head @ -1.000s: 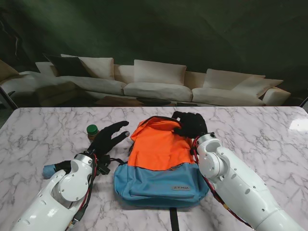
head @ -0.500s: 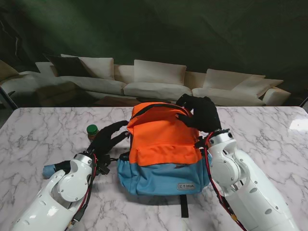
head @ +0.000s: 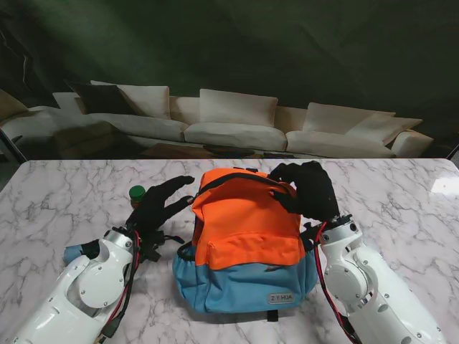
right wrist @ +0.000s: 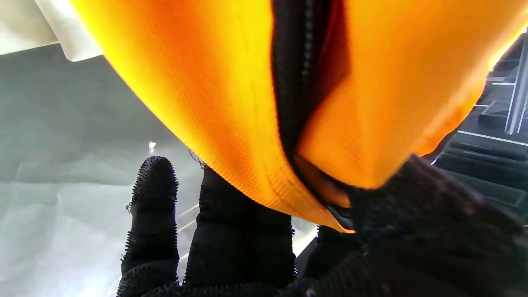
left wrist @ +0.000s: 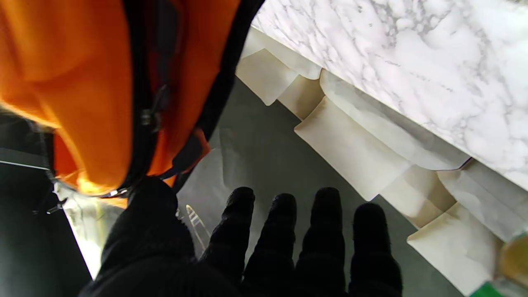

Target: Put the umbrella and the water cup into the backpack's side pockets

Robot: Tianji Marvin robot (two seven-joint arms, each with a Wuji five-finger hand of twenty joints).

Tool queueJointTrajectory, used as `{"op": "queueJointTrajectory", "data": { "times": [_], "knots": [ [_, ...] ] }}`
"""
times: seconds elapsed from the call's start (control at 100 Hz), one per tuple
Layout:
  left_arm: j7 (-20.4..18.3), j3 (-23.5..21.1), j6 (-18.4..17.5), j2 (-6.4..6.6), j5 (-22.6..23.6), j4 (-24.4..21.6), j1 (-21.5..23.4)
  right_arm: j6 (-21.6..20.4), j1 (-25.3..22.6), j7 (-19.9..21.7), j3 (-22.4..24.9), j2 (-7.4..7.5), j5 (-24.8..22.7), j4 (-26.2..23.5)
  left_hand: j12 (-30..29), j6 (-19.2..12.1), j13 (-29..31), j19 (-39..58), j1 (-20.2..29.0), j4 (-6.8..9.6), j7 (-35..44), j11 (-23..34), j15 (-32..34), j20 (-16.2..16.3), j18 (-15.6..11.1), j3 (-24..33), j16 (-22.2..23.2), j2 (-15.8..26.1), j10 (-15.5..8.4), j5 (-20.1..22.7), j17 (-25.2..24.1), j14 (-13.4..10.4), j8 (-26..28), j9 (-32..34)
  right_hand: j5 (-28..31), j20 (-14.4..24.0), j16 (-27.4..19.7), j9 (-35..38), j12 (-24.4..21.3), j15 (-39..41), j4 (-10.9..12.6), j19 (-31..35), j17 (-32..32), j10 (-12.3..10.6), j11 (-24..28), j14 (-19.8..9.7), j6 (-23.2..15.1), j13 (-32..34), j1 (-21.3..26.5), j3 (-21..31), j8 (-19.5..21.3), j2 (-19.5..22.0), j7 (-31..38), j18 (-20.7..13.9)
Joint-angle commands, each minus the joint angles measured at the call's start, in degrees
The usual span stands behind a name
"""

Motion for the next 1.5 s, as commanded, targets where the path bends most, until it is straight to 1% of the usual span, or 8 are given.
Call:
{"op": "queueJointTrajectory", "data": {
  "times": [0.0, 0.12, 0.32, 0.53, 0.87, 1.18, 1.33, 1.49],
  "knots": [
    [-0.66, -0.46, -0.88, 0.29, 1.13, -1.48, 0.64, 0.19, 0.01, -0.40, -0.17, -0.15, -0.01, 0.87, -0.26, -0.53, -0.09, -0.09, -0.19, 1.03, -0.44, -1.24, -0.77, 0.53, -0.02, -0.01, -0.33, 2.21, -0.28, -0.78, -0.64, -0.29, 0.12, -2.24, 0.16, 0.70, -0.52, 2.42, 1.28, -0.75, 1.82, 0.56, -0.10, -3.81, 1.77, -2.07, -4.76, 1.45, 3.20, 4.09, 0.31, 2.72, 2.48, -1.89],
    [-0.65, -1.98, -1.99, 0.42, 1.81, -3.88, 1.35, 0.03, 0.57, -0.89, -0.22, -0.08, -0.77, 0.83, -2.39, -0.68, -1.60, -1.27, -1.15, 0.92, -1.47, -4.55, -1.84, -0.23, -0.49, -0.13, -1.12, 1.85, 1.76, -2.93, -0.78, -0.47, -0.20, -6.26, 0.15, 0.74, -0.54, 2.43, 1.37, -0.98, 1.82, 0.52, -0.14, -3.81, 1.70, -2.16, -4.80, 1.57, 3.11, 3.98, 0.25, 2.75, 2.53, -1.82],
    [-4.32, -4.02, -5.61, 1.33, 3.12, -7.09, -0.68, 0.19, 0.66, -0.44, -0.16, 0.01, -0.98, 0.44, -10.05, -0.51, -5.10, -4.98, -10.10, 0.53, -7.84, -7.40, -5.26, -2.59, -1.02, -0.71, -5.44, -3.01, 2.75, -15.25, -0.84, 0.49, -3.40, -17.28, 0.12, 0.66, -0.71, 2.87, 1.11, -1.66, 1.84, 0.03, -0.63, -4.06, 0.98, -2.22, -4.85, 1.83, 2.91, 3.84, 0.15, 2.68, 2.60, -1.37],
    [-10.57, -2.34, -8.28, 2.65, 3.30, -6.24, -6.96, 0.24, 0.78, -0.83, -0.35, 0.22, -2.18, 0.36, -10.56, -0.13, -6.28, -8.97, -14.68, 0.29, -9.48, -7.09, -6.04, -4.02, -1.26, 0.06, -7.46, -8.33, 1.98, -16.76, -1.06, -0.54, -7.09, -17.22, 0.15, 0.65, -0.77, 3.24, 0.90, -2.05, 1.83, -0.14, -0.60, -4.50, 0.22, -2.44, -4.93, 2.14, 2.76, 3.49, 0.05, 2.83, 2.57, -1.00],
    [-16.69, 5.00, -6.08, 3.78, 5.51, -3.33, -15.60, 0.01, 0.79, -1.36, -0.72, 0.31, -2.97, 0.07, -12.03, 7.68, -4.30, -9.20, -17.06, 0.16, -9.01, -7.21, -5.21, -2.86, -1.22, 0.38, -7.86, -14.80, 7.95, -16.87, 1.32, 1.29, -13.31, -15.10, 0.19, 0.67, -0.77, 3.36, 1.15, -2.33, 1.89, -0.21, -0.49, -4.53, -0.12, -2.37, -4.99, 2.27, 2.93, 3.36, -0.07, 2.80, 2.48, -0.15],
    [-17.68, 12.40, 0.06, 3.22, 4.76, 1.47, -22.14, -1.87, 1.02, -2.48, -2.19, 0.33, -3.75, -0.04, -7.80, 9.69, -0.22, -4.08, -9.64, 0.05, -9.68, -5.43, -2.21, -2.17, -1.82, 1.14, -6.23, -22.13, 8.61, -16.76, 3.89, 0.98, -12.44, -11.00, 0.22, 0.72, -0.67, 3.43, 1.21, -2.33, 1.93, -0.10, -0.12, -4.59, -0.32, -2.33, -5.02, 2.43, 2.98, 3.22, -0.09, 2.78, 2.46, 0.66],
    [-20.47, 13.96, 1.17, 3.52, 3.04, 1.24, -23.18, -2.15, 1.67, -2.99, -3.04, 0.34, -4.24, 0.07, -3.09, 10.70, 7.01, 2.83, -2.14, 1.95, -7.55, -2.84, 1.00, -3.40, -3.61, 3.58, -3.45, -24.05, 7.02, -15.78, 7.61, -0.84, -9.71, -2.65, 0.37, 0.60, -0.71, 3.66, 1.06, -2.53, 1.90, -0.41, -0.52, -4.94, -0.72, -2.58, -5.47, 2.54, 2.80, 3.24, -0.41, 2.79, 1.96, 0.78],
    [-20.19, 15.23, 3.15, 3.18, 1.68, 1.00, -23.10, -2.33, 2.47, -3.16, -3.86, 0.23, -4.02, 0.42, 4.06, 8.58, 22.61, 16.24, 8.65, 2.86, 1.24, 7.80, 7.79, -2.74, -5.54, 9.10, 0.51, -22.82, 0.81, 1.11, 18.60, -4.25, -4.07, 14.84, 0.23, 0.54, -0.75, 3.82, 0.98, -2.71, 1.85, -0.57, -0.86, -5.36, -1.09, -2.73, -5.91, 2.63, 2.69, 3.12, -0.35, 2.94, 1.80, 0.94]
  ]
}}
